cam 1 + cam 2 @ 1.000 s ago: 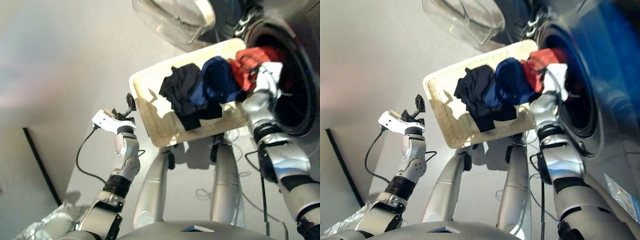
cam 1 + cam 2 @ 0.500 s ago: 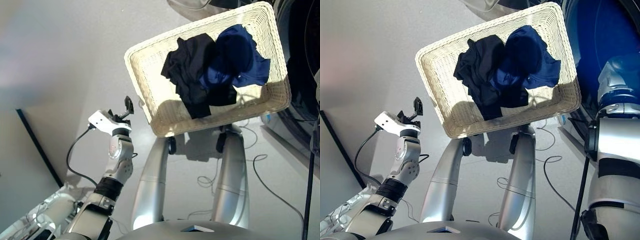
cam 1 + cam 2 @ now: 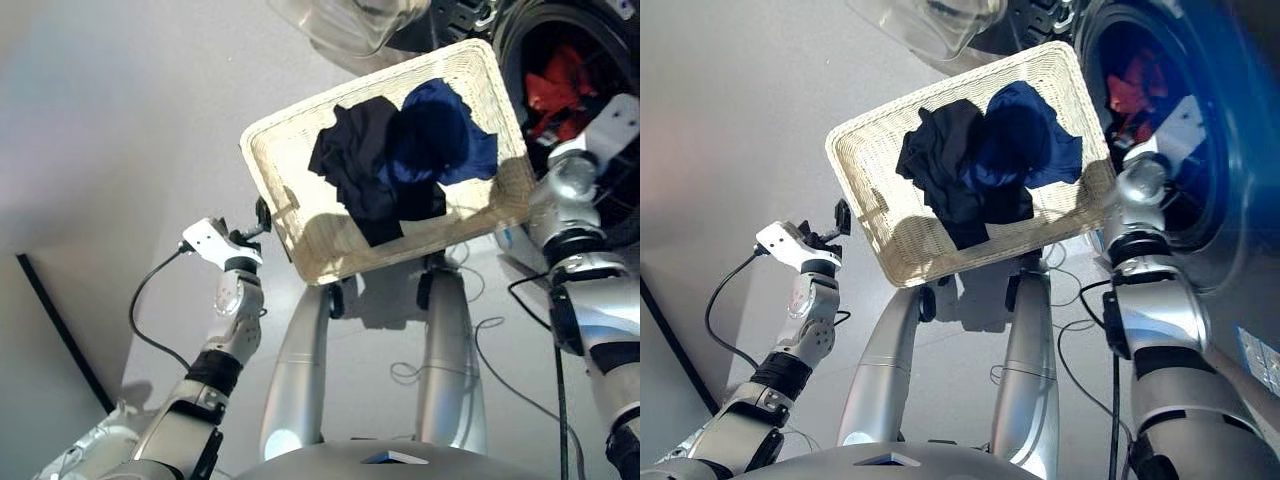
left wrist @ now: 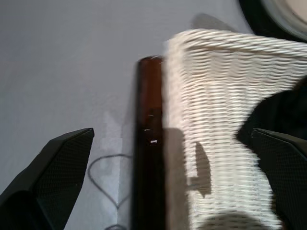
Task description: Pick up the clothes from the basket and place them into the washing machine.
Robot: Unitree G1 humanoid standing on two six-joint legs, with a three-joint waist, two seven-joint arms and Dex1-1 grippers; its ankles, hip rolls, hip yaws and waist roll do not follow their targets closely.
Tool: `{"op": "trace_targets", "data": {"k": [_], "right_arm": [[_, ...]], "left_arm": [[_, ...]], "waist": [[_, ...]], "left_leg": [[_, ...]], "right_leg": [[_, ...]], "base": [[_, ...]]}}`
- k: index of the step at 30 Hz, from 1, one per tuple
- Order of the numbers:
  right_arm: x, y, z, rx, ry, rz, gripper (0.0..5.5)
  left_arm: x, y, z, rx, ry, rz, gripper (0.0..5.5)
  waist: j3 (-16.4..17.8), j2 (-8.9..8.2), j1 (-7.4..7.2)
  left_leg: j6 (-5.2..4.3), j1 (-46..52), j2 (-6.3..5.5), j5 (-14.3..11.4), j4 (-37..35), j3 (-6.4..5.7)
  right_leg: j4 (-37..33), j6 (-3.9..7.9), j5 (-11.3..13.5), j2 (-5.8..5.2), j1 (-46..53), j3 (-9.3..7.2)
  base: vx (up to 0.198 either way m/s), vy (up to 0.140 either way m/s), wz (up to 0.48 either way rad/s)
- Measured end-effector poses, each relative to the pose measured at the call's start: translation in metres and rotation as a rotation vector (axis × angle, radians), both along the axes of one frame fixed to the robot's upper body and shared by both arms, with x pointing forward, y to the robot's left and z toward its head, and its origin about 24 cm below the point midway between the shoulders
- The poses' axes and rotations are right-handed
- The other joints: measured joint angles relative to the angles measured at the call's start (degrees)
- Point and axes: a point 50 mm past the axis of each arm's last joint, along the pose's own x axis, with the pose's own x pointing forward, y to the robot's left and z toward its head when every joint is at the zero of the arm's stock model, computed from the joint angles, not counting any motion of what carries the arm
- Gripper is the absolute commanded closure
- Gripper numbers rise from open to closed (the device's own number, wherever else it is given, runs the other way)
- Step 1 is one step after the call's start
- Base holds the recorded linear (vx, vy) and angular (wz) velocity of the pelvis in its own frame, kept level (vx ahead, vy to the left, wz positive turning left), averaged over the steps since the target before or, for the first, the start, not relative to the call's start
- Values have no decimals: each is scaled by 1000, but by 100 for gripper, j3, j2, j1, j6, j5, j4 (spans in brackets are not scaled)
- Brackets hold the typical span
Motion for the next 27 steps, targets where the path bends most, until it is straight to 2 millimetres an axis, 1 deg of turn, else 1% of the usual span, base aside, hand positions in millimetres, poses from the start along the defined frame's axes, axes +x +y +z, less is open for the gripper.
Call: {"op": "trace_targets", "data": {"k": [2,3,5,7,9,13,14,18,21,22,23,24,25,26,27], "right_arm": [[-1,17,-5,-37,-20,100,0],[-1,27,-8,-40,-29,147,0],[-5,46,-19,-58,-32,248,0],[-8,58,-31,-80,-4,314,0],[-11,67,-39,-70,-1,358,0],[-19,80,-58,-80,37,408,0],[-21,85,-61,-86,40,435,0],[-33,106,-67,-138,29,565,0],[-42,124,-71,-200,23,661,0],[-44,128,-71,-218,21,685,0],[-47,132,-71,-229,12,706,0],[-50,135,-71,-247,7,728,0],[-51,139,-73,-265,12,750,0],[-53,143,-73,-281,14,770,0],[-54,145,-73,-293,10,783,0]], "left_arm": [[8,-5,3,45,1,-19,0],[11,-5,4,66,0,-22,0],[17,-9,6,109,7,-37,0],[22,-12,8,155,9,-55,0],[25,-14,7,183,19,-61,0],[29,-21,2,218,46,-84,0],[29,-22,0,221,59,-87,0],[32,-30,-7,228,106,-105,0],[36,-32,-9,237,133,-114,0],[36,-32,-13,240,151,-117,0],[36,-35,-13,236,162,-122,0],[39,-38,-10,230,156,-128,0],[39,-38,-11,229,164,-129,0],[41,-40,-8,230,155,-137,0],[42,-41,-7,227,152,-142,0]], "waist": [[-7,-14,-48],[-13,-25,-103],[-67,-121,-175],[-93,-175,-252],[-122,-229,-300],[-148,-266,-348],[-155,-270,-359],[-165,-276,-480],[-206,-350,-577],[-213,-363,-604],[-216,-368,-612],[-221,-377,-630],[-243,-417,-636],[-269,-456,-640],[-270,-453,-664]], "left_leg": [[-16,179,-4,46,-192,-29],[-17,255,-3,58,-270,-43],[-22,381,5,106,-444,-29],[-37,500,11,164,-597,-50],[-31,646,13,210,-768,-28],[-40,932,43,267,-1067,40],[-44,961,52,272,-1110,58],[-47,983,57,276,-1181,83],[-44,1001,62,273,-1232,195],[-40,1000,66,270,-1234,237],[-34,984,97,246,-1216,280],[-32,961,111,223,-1190,313],[-32,958,113,220,-1208,367],[-35,916,132,201,-1188,427],[-46,833,172,170,-1119,430]], "right_leg": [[-150,0,26,26,179,-56],[-210,1,30,28,255,-81],[-329,7,48,29,345,-103],[-442,0,84,39,464,-135],[-562,1,98,46,566,-130],[-732,-4,124,85,759,-93],[-756,-9,128,94,771,-88],[-814,-13,132,119,770,-83],[-919,3,191,171,750,23],[-948,10,213,183,739,58],[-988,33,248,206,726,94],[-1002,17,263,217,703,103],[-1011,21,269,236,663,156],[-1029,20,284,270,605,214],[-1066,6,308,309,558,217]], "base": [[0,0,0],[0,0,0],[-43,-6,-16],[-85,-9,-11],[0,0,0],[0,0,0],[0,0,0],[0,0,0],[13,8,-127],[8,9,-209],[100,6,-221],[103,5,-224],[103,2,-241],[17,1,-235],[16,-4,-199]]}}
